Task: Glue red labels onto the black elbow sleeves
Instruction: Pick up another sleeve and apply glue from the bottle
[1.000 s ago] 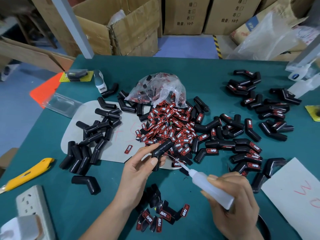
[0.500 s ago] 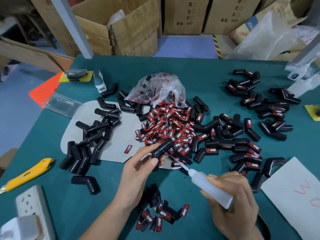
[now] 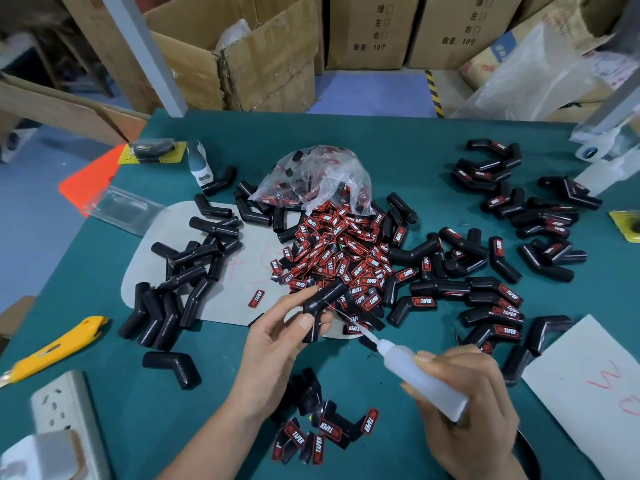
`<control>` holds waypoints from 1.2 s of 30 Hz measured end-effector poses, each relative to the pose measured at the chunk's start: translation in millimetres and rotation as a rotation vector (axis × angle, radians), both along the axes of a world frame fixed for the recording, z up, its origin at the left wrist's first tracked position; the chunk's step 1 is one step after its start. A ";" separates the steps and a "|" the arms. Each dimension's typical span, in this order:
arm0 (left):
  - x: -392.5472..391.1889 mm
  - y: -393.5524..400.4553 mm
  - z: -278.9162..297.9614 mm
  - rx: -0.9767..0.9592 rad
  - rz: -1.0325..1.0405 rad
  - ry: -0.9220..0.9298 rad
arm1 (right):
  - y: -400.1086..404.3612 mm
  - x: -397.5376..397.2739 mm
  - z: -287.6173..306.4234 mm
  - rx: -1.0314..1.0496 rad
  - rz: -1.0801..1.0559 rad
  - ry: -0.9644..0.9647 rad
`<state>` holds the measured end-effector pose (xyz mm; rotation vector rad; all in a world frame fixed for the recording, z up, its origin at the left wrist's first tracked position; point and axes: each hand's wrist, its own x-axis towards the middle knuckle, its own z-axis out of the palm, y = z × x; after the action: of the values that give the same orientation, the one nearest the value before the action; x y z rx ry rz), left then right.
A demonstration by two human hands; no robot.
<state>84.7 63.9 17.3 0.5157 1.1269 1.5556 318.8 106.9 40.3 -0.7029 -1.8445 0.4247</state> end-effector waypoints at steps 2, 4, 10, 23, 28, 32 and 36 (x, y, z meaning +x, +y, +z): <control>0.2 -0.1 0.1 -0.001 0.001 -0.015 | -1.9 -2.3 0.8 0.011 0.000 0.001; 0.2 0.4 -0.6 -0.001 0.004 -0.024 | -1.5 -2.7 2.2 0.011 -0.003 0.004; 0.8 1.6 -0.3 0.002 0.015 -0.034 | -3.8 -3.1 2.4 0.011 -0.013 -0.004; -0.2 1.3 -1.5 0.005 0.015 -0.009 | -1.4 0.7 1.5 0.002 -0.003 0.006; -0.9 1.0 -2.2 0.009 0.009 -0.016 | 1.3 2.9 -1.5 0.006 -0.008 0.012; -0.2 1.5 -3.0 0.009 0.008 -0.010 | 1.2 4.2 -2.4 0.005 -0.007 0.013; -1.5 0.2 -3.8 0.014 0.005 -0.010 | 3.3 5.0 -2.7 0.004 -0.011 0.008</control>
<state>83.1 64.1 13.5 0.5138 1.1112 1.5700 323.8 110.2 37.6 -0.7071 -1.8328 0.4156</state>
